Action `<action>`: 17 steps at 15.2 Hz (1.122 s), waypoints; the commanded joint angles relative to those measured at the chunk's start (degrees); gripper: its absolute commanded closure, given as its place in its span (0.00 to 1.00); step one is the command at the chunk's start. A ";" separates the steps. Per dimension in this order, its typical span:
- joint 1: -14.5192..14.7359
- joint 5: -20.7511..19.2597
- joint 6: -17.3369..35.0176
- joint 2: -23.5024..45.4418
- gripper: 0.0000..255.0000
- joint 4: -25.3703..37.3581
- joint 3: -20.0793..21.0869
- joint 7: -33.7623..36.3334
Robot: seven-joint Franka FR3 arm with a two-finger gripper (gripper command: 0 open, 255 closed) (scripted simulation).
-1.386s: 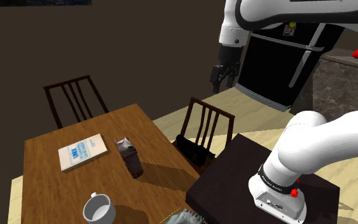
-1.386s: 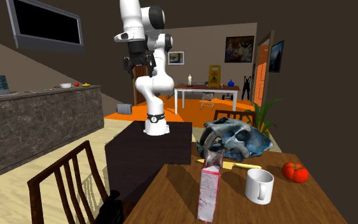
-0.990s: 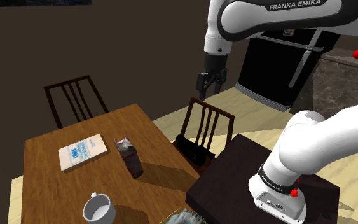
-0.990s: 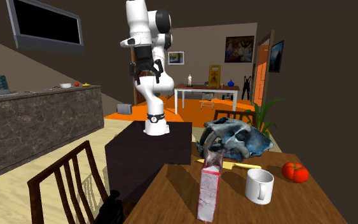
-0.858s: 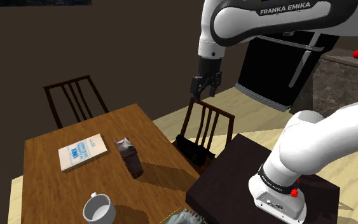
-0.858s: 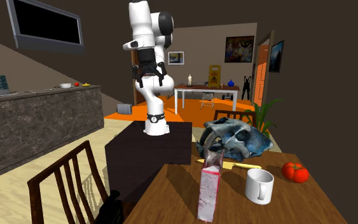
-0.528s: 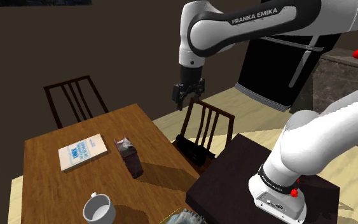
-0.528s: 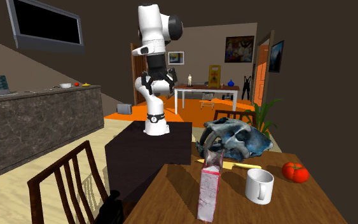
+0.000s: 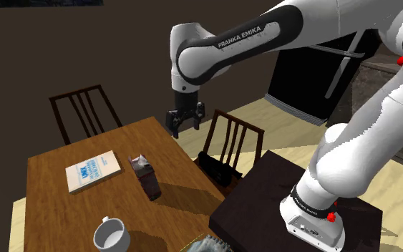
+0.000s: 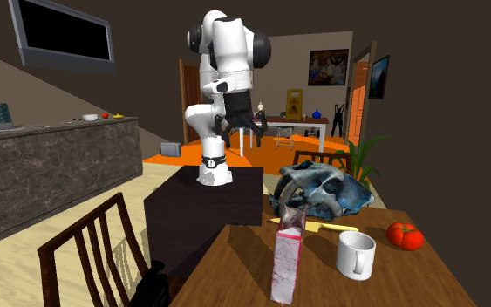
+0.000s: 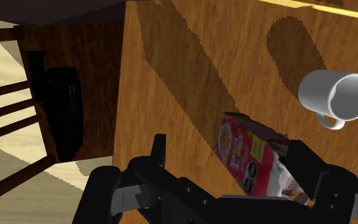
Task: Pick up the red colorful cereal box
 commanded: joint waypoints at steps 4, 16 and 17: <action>1.35 -1.08 3.46 10.73 0.00 7.28 2.33 4.25; 6.54 -6.04 6.01 33.71 0.00 27.37 4.14 13.18; 6.58 -6.09 6.64 34.08 0.00 27.09 4.10 13.13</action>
